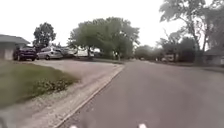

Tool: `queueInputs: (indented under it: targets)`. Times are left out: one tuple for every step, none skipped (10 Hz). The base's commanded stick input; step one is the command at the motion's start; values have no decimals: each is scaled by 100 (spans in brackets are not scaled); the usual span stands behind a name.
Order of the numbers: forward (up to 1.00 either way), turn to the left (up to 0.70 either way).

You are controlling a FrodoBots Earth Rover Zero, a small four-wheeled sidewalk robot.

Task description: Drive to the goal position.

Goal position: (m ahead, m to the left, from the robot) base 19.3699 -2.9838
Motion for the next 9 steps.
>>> queueInputs:
  targets:
    - [100, -40]
    - [100, -40]
    - [100, -40]
    - [100, -40]
    - [100, -38]
    - [100, -23]
    - [100, -12]
    - [100, -3]
    - [100, 0]
